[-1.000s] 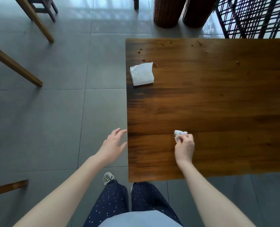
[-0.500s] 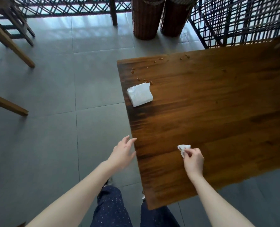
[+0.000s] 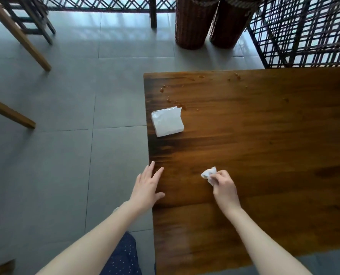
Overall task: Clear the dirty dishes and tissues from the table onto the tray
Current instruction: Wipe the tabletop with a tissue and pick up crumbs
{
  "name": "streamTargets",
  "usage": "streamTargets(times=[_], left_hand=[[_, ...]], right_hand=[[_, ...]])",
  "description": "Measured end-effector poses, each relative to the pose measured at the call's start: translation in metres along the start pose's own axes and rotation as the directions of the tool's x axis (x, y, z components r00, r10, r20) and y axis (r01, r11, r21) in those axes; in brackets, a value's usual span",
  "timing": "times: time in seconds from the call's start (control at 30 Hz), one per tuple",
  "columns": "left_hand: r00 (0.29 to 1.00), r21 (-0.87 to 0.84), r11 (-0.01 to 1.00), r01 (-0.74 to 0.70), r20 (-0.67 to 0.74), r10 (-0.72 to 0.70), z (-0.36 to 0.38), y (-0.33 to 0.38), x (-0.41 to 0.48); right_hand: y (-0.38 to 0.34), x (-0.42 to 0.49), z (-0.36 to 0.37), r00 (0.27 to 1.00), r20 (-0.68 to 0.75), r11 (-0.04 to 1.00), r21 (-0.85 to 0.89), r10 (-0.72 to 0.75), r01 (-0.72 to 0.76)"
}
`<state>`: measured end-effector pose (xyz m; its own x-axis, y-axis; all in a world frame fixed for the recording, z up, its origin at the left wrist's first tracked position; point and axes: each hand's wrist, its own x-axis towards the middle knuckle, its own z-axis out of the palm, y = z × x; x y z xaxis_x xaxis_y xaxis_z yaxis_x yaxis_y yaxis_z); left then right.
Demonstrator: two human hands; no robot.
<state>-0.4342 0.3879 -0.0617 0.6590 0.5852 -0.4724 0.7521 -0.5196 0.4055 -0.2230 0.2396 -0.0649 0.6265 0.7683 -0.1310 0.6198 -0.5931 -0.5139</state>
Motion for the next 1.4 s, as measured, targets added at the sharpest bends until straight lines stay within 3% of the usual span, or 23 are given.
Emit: streamTargets(times=[0.07, 0.13, 0.23, 0.33, 0.4, 0.57, 0.7, 0.77, 0.87, 0.97, 1.1, 1.27, 1.4], left_hand=[[1.0, 0.013, 1.0, -0.008, 0.017, 0.008, -0.001, -0.004, -0.002], [1.0, 0.035, 0.999, -0.002, 0.029, 0.001, -0.005, -0.009, -0.004], [0.999, 0.022, 0.999, 0.048, 0.013, -0.048, -0.008, -0.017, -0.013], [0.997, -0.062, 0.995, 0.074, 0.012, -0.073, -0.009, -0.02, -0.016], [0.997, -0.119, 0.99, 0.079, -0.003, -0.08, -0.014, -0.023, -0.01], [0.984, -0.077, 0.991, 0.107, -0.135, -0.117, -0.049, -0.047, 0.03], [0.968, -0.085, 0.988, 0.128, -0.206, -0.143, -0.089, -0.057, 0.088], [0.964, -0.105, 0.987, 0.12, -0.227, -0.141, -0.109, -0.059, 0.12], [0.964, -0.129, 0.987, 0.094, -0.236, -0.122, -0.134, -0.063, 0.164], [0.976, -0.107, 0.994, 0.039, -0.208, -0.061, -0.146, -0.063, 0.198], [0.995, 0.015, 1.0, -0.027, -0.098, 0.029, -0.162, -0.068, 0.231], [0.997, 0.0, 1.0, -0.017, -0.076, 0.017, -0.166, -0.08, 0.247], [0.996, 0.043, 0.999, 0.016, -0.084, -0.012, -0.16, -0.086, 0.254]], right_hand=[[0.023, 0.027, -0.017, 0.959, -0.157, 0.972, 0.068, 0.234, -0.226], [0.031, 0.045, -0.024, 0.911, -0.234, 0.94, 0.087, 0.341, -0.329], [0.013, 0.046, -0.012, 0.935, -0.216, 0.958, 0.104, 0.283, -0.266], [-0.016, 0.036, 0.011, 0.996, -0.076, 0.994, 0.105, 0.05, -0.042], [-0.026, 0.045, 0.019, 1.0, -0.005, 0.99, 0.137, -0.014, 0.015], [-0.021, 0.122, -0.003, 0.983, -0.119, 0.978, 0.172, 0.137, -0.116], [-0.01, 0.175, -0.02, 0.861, -0.302, 0.902, 0.274, 0.41, -0.333], [-0.016, 0.192, -0.015, 0.829, -0.331, 0.885, 0.289, 0.451, -0.365], [-0.046, 0.208, 0.004, 0.878, -0.322, 0.928, 0.234, 0.354, -0.288], [-0.085, 0.223, 0.028, 0.974, -0.206, 0.985, 0.161, 0.098, -0.065], [-0.11, 0.248, 0.042, 0.982, -0.045, 0.977, 0.102, -0.182, 0.186], [-0.126, 0.29, 0.044, 0.945, -0.005, 0.942, 0.075, -0.327, 0.327], [-0.127, 0.336, 0.033, 0.963, -0.05, 0.963, 0.037, -0.265, 0.267]])
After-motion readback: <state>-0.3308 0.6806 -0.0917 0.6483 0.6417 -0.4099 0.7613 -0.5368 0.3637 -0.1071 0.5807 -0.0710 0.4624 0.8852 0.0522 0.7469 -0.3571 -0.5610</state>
